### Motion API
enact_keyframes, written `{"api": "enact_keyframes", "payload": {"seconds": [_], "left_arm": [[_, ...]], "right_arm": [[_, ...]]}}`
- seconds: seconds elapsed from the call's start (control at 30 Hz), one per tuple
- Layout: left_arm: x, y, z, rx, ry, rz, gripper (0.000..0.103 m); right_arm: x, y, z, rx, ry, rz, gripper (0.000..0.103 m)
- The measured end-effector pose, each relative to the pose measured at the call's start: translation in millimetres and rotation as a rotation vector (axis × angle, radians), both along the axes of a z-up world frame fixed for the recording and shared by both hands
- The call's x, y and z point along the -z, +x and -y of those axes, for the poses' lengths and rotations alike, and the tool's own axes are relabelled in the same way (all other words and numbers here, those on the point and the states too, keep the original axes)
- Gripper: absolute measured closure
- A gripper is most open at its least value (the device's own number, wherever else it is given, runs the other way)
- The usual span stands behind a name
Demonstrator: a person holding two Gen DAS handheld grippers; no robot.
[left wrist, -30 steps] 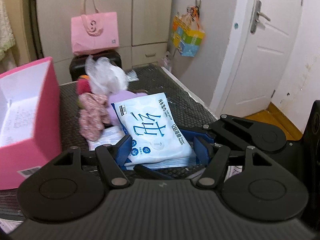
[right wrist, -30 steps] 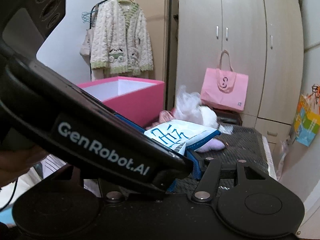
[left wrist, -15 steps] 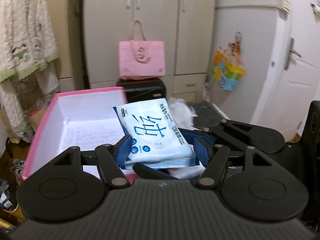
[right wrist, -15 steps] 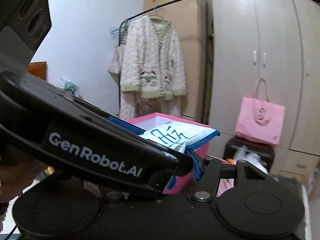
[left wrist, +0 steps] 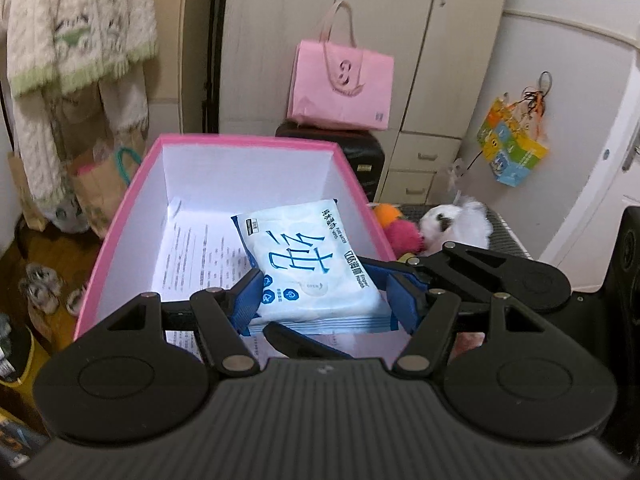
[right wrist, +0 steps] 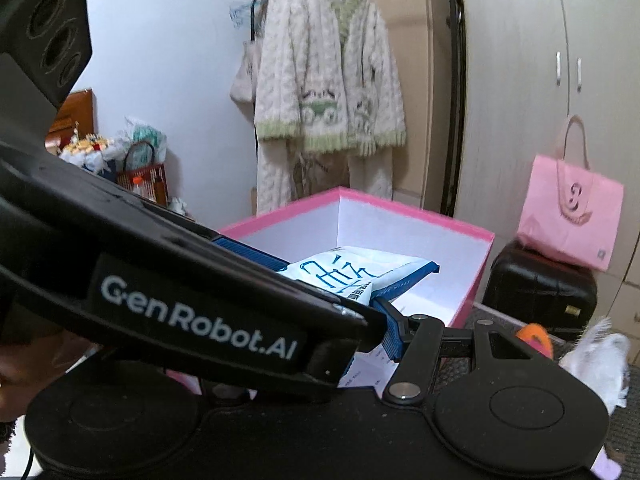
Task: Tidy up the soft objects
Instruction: 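Carry the wipes pack with the left tool over the pink box, then lower the wipes pack into the box and open the left tool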
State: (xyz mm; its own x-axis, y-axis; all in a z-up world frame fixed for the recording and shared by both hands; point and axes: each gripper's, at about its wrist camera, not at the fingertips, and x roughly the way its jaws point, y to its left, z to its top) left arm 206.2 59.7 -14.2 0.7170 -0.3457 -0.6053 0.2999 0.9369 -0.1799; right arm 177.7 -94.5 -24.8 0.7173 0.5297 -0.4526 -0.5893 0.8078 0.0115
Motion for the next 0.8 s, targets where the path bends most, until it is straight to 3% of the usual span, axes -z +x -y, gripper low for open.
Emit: {"api": "enact_keyframes", "payload": {"seconds": [0.13,0.33,0.53,0.8], "left_arm": [[15,17,-8,-0.011,-0.027,-0.057,0.037],[17,16,-11,-0.017,-0.031,-0.054,0.035],[-2,0,-11,-0.012,0.023,-0.009,0.030],[-26,-31,-9,-0.019,0.074,0.051,0.028]], "right_arm": [[10,16,-10,-0.016,-0.056,-0.057,0.038],[10,17,-14,-0.021,-0.099,-0.071,0.035],[0,10,-19,0.047,-0.209,-0.042,0.029],[-18,-7,-10,0.048,-0.205,-0.040,0.029]]}}
